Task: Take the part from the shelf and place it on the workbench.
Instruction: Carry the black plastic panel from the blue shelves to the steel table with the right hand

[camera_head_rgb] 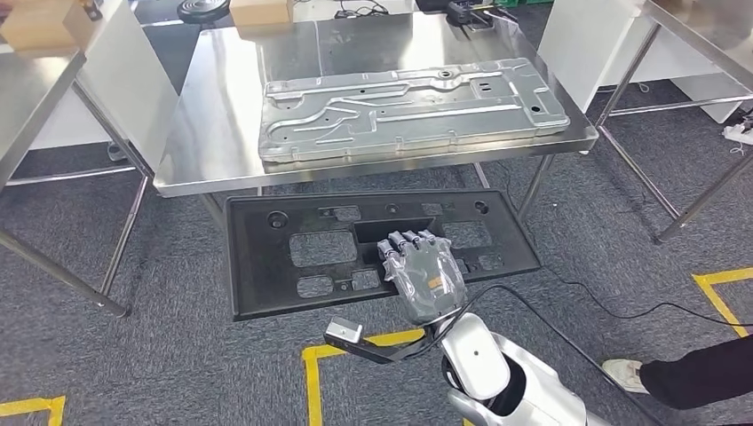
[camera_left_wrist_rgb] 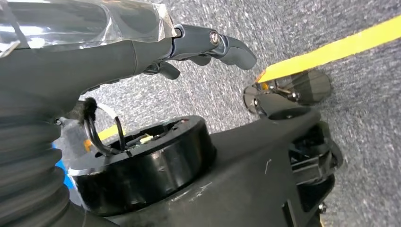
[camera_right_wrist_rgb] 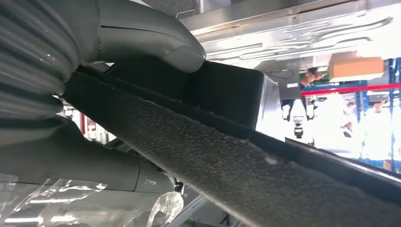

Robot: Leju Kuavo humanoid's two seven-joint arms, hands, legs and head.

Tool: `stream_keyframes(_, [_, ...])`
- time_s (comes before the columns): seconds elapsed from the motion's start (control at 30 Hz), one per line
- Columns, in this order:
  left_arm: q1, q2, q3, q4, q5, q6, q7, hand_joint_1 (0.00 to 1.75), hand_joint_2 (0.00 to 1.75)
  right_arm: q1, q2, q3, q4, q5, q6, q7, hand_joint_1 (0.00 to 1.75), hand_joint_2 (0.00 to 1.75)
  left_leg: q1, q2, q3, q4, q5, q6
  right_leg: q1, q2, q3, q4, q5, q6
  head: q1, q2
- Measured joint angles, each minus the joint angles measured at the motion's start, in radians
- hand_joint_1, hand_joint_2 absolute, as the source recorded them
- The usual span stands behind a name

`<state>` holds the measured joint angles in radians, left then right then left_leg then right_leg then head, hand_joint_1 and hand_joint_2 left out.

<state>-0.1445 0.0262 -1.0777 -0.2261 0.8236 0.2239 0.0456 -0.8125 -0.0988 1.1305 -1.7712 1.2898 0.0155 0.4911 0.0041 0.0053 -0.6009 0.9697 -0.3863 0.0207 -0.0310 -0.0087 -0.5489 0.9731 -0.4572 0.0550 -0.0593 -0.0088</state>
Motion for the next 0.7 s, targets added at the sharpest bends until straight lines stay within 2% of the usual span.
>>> stream_keyframes(0.07, [0.000,-0.002,0.000,0.000,-0.003,0.000,0.000,0.00,1.75,-0.003,0.000,0.000,0.000,-0.001,0.001,0.001,1.75,1.75,-0.002,-0.006,0.005,-0.003,-0.002,0.016,-0.003,-0.003,0.005,-0.001,-0.005,0.013,0.000,0.000])
stream_keyframes(0.1, [-0.001,-0.002,0.000,0.000,-0.004,0.000,0.000,0.00,1.75,-0.004,0.000,0.000,0.000,-0.001,0.001,0.001,1.75,1.75,-0.001,-0.008,0.010,-0.006,-0.003,0.024,-0.004,-0.004,0.001,0.014,-0.015,0.017,0.001,0.000])
stream_keyframes(0.13, [-0.002,-0.002,0.000,0.000,-0.005,0.000,0.000,0.00,1.75,-0.004,0.000,0.000,0.000,-0.001,0.001,0.001,1.75,1.75,0.000,-0.010,0.017,-0.009,-0.005,0.033,-0.004,-0.003,-0.016,0.053,-0.034,0.018,0.001,0.000])
stream_keyframes(0.17, [-0.003,-0.002,0.000,0.000,-0.006,0.000,0.000,0.00,1.75,-0.004,0.000,0.001,0.001,-0.001,0.001,0.001,1.75,1.75,-0.001,-0.011,0.023,-0.011,-0.008,0.041,-0.003,-0.002,-0.047,0.114,-0.059,0.017,0.001,0.000])
stream_keyframes(0.23, [-0.004,-0.004,0.000,0.000,-0.007,0.000,-0.001,0.00,1.75,-0.003,-0.001,0.002,0.004,-0.001,0.002,0.001,1.75,1.75,-0.007,-0.013,0.032,-0.011,-0.016,0.053,0.001,0.001,-0.129,0.255,-0.104,0.015,0.002,0.000])
stream_keyframes(0.27, [-0.003,-0.004,0.000,0.000,-0.008,0.000,-0.001,0.00,1.75,-0.002,-0.002,0.003,0.005,-0.002,0.002,0.002,1.75,1.75,-0.010,-0.015,0.038,-0.010,-0.021,0.056,0.004,0.002,-0.160,0.295,-0.105,0.014,0.002,0.000])
stream_keyframes(0.3, [-0.002,-0.005,0.000,0.000,-0.008,0.000,0.000,0.00,1.75,-0.001,-0.002,0.004,0.007,-0.001,0.002,0.002,1.75,1.75,-0.012,-0.018,0.045,-0.010,-0.026,0.058,0.005,0.003,-0.171,0.295,-0.085,0.011,0.001,0.000])
stream_keyframes(0.33, [-0.002,-0.006,0.000,0.000,-0.010,0.000,0.000,0.00,1.75,0.000,-0.003,0.004,0.009,0.000,0.002,0.004,1.75,1.75,-0.014,-0.021,0.054,-0.010,-0.032,0.057,0.007,0.004,-0.163,0.255,-0.047,0.008,0.002,0.000])
stream_keyframes(0.4, [-0.003,-0.007,0.000,0.000,-0.013,-0.001,0.000,0.00,1.75,0.000,-0.003,0.004,0.015,0.004,0.000,0.011,1.75,1.75,-0.018,-0.026,0.070,-0.008,-0.047,0.052,0.010,0.007,-0.110,0.114,0.037,-0.001,0.002,0.000])
stream_keyframes(0.43, [-0.004,-0.007,0.000,0.000,-0.015,-0.001,0.001,0.00,1.75,0.000,-0.002,0.004,0.019,0.008,-0.001,0.015,1.75,1.75,-0.021,-0.028,0.076,-0.008,-0.055,0.049,0.012,0.009,-0.087,0.057,0.060,-0.005,0.002,0.000])
stream_keyframes(0.5, [-0.007,-0.008,0.000,0.000,-0.016,-0.002,0.002,0.00,1.75,-0.001,0.000,0.004,0.031,0.014,-0.008,0.020,1.75,1.75,-0.024,-0.030,0.079,-0.007,-0.067,0.040,0.016,0.011,-0.068,0.011,0.066,-0.013,0.001,0.000])
stream_keyframes(0.6, [-0.008,-0.009,0.000,0.000,-0.018,-0.003,0.004,0.00,1.75,-0.001,0.005,0.004,0.052,0.023,-0.019,0.024,1.75,1.75,-0.019,-0.027,0.073,0.009,-0.084,0.023,0.014,0.010,-0.064,0.007,0.059,-0.028,0.001,0.000])
stream_keyframes(0.63, [-0.008,-0.009,0.000,0.000,-0.018,-0.003,0.004,0.00,1.75,-0.001,0.008,0.004,0.058,0.026,-0.021,0.025,1.75,1.75,-0.015,-0.026,0.057,0.044,-0.100,0.015,0.011,0.010,-0.061,0.005,0.057,-0.033,0.001,0.000])
stream_keyframes(0.7, [-0.009,-0.009,0.000,0.000,-0.018,-0.003,0.005,0.00,1.75,-0.001,0.012,0.004,0.072,0.031,-0.025,0.027,1.75,1.75,-0.006,-0.023,-0.013,0.171,-0.149,-0.001,0.008,0.009,-0.053,0.005,0.049,-0.039,0.000,0.000])
